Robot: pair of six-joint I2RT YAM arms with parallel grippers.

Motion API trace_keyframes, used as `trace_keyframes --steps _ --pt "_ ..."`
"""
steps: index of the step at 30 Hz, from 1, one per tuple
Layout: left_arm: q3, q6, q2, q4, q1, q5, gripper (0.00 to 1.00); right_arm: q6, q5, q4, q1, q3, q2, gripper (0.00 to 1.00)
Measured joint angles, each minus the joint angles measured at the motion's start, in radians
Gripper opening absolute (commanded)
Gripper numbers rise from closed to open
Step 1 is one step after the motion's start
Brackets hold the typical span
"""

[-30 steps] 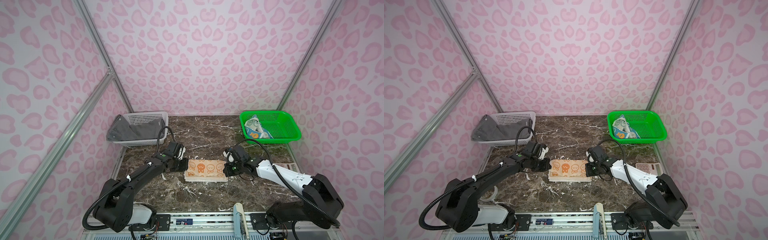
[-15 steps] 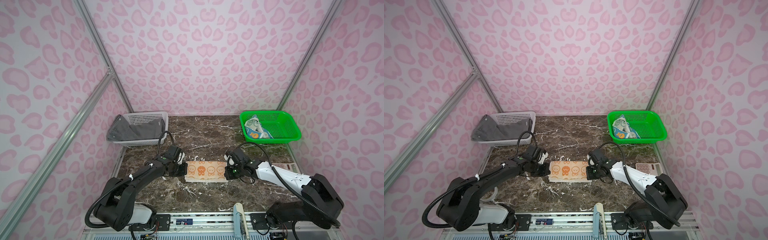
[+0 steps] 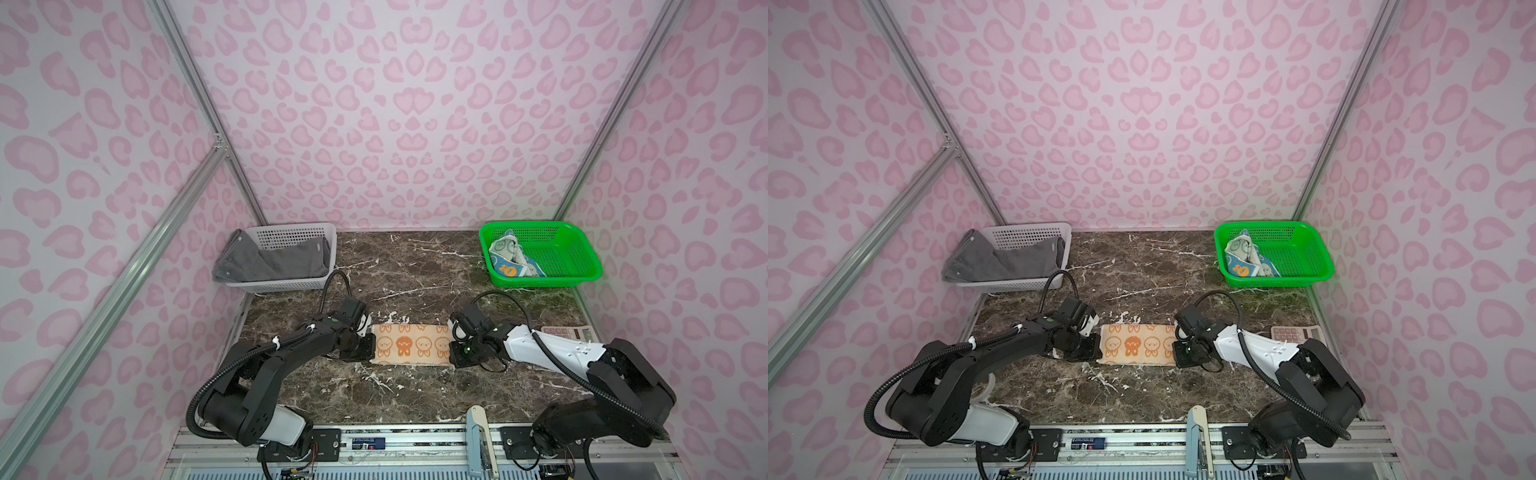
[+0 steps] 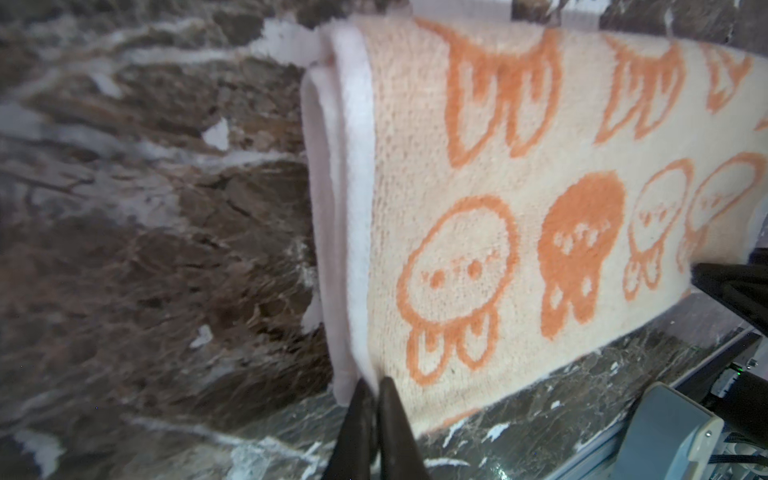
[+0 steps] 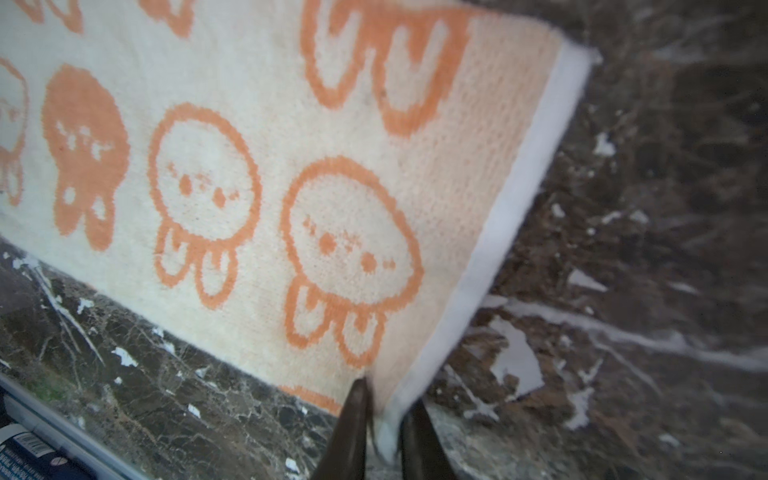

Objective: Fold and stack the towels

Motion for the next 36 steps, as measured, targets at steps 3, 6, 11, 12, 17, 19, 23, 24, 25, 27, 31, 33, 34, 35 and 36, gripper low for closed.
trace_keyframes --steps 3,6,11,12,17,19,23,24,25,27,31,33,34,35,36 --pt "0.000 -0.004 -0.013 -0.007 0.000 -0.019 0.46 -0.028 0.030 -0.011 0.014 0.013 -0.033 0.41" --pt "0.016 -0.010 -0.046 -0.030 0.000 -0.040 0.60 -0.084 0.069 -0.013 0.051 0.031 -0.080 0.54" --pt "0.066 -0.019 -0.116 -0.052 0.002 -0.100 0.70 -0.242 0.148 0.014 0.164 0.065 -0.144 0.61" --pt "0.074 -0.029 -0.135 -0.057 0.005 -0.111 0.70 -0.278 0.164 0.029 0.187 0.069 -0.147 0.62" --pt "0.071 -0.074 -0.236 -0.044 0.057 -0.167 0.77 -0.476 0.201 0.122 0.301 0.089 -0.104 0.73" --pt "0.053 -0.098 -0.278 -0.025 0.085 -0.175 0.78 -0.544 0.206 0.142 0.333 0.109 -0.053 0.74" --pt "0.034 -0.121 -0.343 -0.021 0.127 -0.181 0.80 -0.645 0.206 0.190 0.364 0.166 0.068 0.75" --pt "0.030 -0.122 -0.356 -0.018 0.134 -0.180 0.80 -0.662 0.206 0.203 0.367 0.175 0.094 0.75" --pt "0.022 -0.124 -0.372 -0.014 0.145 -0.178 0.80 -0.679 0.203 0.214 0.370 0.184 0.122 0.75" --pt "0.002 -0.131 -0.397 -0.007 0.170 -0.179 0.81 -0.707 0.193 0.232 0.373 0.205 0.181 0.74" --pt "-0.048 -0.145 -0.443 -0.003 0.206 -0.168 0.98 -0.750 0.188 0.253 0.374 0.242 0.269 0.73" --pt "-0.071 -0.153 -0.463 -0.003 0.222 -0.152 0.99 -0.770 0.187 0.256 0.374 0.254 0.302 0.72" --pt "-0.079 -0.162 -0.470 -0.003 0.230 -0.143 0.99 -0.777 0.187 0.255 0.374 0.261 0.317 0.71" --pt "-0.084 -0.163 -0.475 -0.003 0.238 -0.138 0.99 -0.785 0.187 0.254 0.374 0.270 0.335 0.70" --pt "-0.089 -0.164 -0.480 -0.002 0.246 -0.136 0.99 -0.789 0.188 0.251 0.374 0.281 0.353 0.69"
